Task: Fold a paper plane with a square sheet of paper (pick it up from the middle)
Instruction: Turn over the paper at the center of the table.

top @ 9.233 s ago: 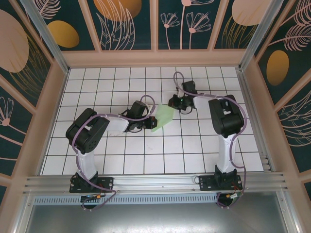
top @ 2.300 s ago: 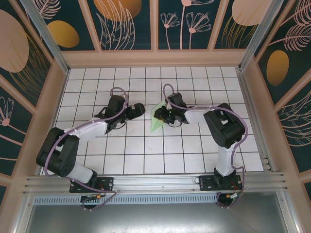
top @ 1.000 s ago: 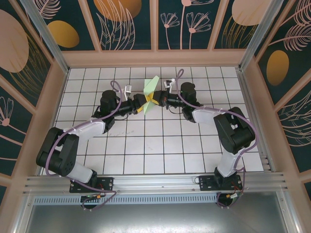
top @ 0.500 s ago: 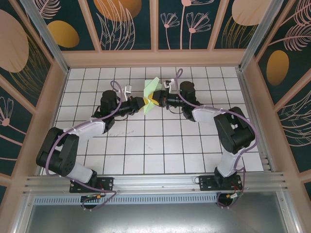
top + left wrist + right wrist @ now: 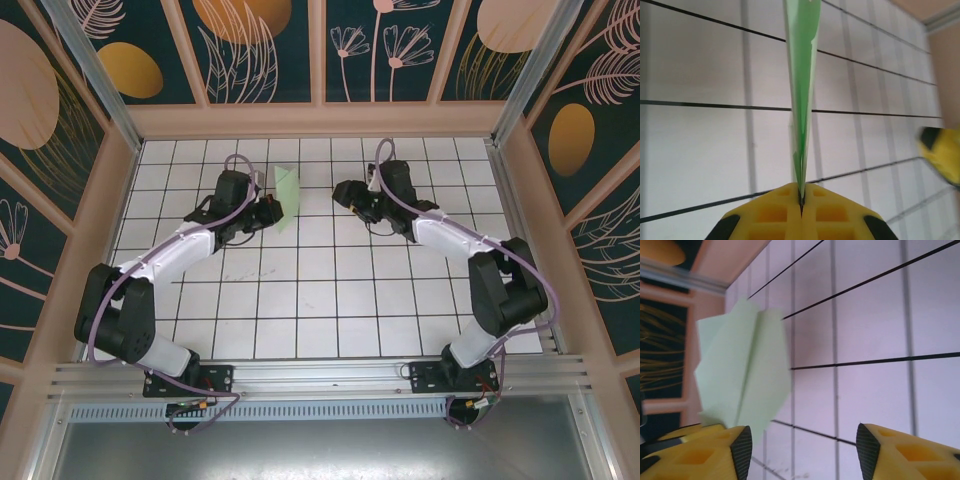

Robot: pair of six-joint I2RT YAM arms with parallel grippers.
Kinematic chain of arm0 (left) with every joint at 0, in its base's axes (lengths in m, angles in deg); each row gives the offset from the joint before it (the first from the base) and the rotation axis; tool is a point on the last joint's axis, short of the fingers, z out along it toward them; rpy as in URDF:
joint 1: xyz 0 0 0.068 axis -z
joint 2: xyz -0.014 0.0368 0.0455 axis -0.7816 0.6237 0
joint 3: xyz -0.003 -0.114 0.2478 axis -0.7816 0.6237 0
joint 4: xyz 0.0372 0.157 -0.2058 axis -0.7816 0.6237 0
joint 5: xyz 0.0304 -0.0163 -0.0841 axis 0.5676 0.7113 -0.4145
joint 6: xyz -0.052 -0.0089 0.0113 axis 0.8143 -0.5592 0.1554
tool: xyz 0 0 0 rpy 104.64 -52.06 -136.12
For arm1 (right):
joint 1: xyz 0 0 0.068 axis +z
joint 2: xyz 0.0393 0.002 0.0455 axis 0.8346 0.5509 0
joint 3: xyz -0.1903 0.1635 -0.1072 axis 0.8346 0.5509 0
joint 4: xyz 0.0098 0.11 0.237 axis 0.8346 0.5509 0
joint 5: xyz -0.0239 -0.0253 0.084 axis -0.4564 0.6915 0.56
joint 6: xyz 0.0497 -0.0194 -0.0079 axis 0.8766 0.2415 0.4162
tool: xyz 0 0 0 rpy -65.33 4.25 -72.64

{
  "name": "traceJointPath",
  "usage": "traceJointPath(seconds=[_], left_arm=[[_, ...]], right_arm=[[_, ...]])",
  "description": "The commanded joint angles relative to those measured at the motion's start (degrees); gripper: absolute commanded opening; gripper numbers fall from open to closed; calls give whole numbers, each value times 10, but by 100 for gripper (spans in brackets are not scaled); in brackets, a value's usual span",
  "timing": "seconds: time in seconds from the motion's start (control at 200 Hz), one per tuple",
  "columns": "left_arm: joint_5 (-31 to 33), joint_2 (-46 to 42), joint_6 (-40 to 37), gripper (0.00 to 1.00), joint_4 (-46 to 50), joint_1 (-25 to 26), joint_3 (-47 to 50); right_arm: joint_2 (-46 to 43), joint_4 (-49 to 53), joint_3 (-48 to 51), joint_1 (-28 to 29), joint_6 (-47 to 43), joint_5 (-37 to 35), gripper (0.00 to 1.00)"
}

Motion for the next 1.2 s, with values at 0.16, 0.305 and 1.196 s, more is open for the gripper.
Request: traceJointPath(seconds=[0.16,0.305,1.196], left_arm=[[332,19,-94,10,219,18,-77],[425,62,-84,11,256,51,-94],[162,61,-18,87,67,17,-27]], right_arm=[[-34,70,9,5,-46,-126,69],[-37,74,14,7,-42,-143,70],[65,47,-45,141,-19,-158,50]])
